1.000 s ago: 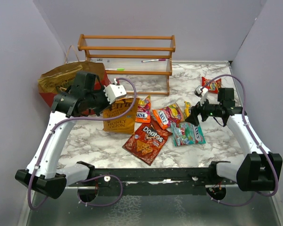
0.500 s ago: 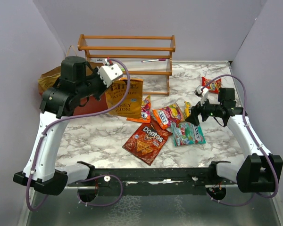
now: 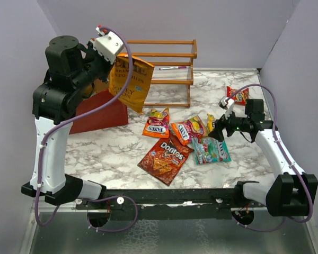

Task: Place the snacks into the paper bag
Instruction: Place the snack in the paper bag.

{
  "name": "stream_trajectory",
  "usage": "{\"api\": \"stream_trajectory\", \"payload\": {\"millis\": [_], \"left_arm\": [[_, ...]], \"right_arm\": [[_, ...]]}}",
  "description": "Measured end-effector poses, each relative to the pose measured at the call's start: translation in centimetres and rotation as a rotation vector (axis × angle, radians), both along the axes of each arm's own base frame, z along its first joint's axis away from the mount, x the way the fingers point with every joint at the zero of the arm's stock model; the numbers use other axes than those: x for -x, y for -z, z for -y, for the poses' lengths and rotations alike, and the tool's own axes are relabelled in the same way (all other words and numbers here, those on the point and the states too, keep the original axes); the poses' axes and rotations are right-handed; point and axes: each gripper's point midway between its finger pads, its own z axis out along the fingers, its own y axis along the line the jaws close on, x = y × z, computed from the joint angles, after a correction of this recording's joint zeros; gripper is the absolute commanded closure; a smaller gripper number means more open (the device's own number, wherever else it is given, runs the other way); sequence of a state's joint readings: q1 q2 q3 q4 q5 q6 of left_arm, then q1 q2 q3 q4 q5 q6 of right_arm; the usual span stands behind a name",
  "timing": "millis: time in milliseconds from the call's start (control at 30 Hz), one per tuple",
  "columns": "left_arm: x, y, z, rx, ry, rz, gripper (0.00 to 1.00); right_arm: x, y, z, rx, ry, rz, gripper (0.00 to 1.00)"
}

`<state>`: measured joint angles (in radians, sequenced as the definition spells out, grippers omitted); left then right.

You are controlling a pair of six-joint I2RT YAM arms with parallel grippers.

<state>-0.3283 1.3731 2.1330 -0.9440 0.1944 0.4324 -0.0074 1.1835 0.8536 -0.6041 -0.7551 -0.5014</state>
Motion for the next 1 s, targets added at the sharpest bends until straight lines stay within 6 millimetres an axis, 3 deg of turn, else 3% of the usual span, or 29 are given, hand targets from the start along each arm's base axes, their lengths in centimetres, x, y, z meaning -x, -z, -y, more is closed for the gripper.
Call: {"api": "stream_trajectory", "payload": {"millis": [200, 367, 733, 1000], "left_arm": [[-0.9, -4.4, -1.5, 0.046, -0.096, 0.122, 1.00], [-2.1, -6.7, -2.7, 0.052, -0.180, 0.201, 1.00], [-6.4, -6.0, -7.1, -0.049, -0.421, 0.218, 1.00], [-6.1, -6.3, -10.9, -0.056, -0.525, 0.225, 1.00]], "right_arm": [[0.0, 0.2, 0.1, 0.005, 0.004, -0.002, 0.19], [0.0, 0.2, 0.1, 0.007, 0.006, 0.000, 0.19], [-0.1, 0.2, 0.2, 0.008, 0.007, 0.001, 0.19], [-0.1, 0.2, 0.2, 0.008, 0.007, 0.001, 0.19]]}}
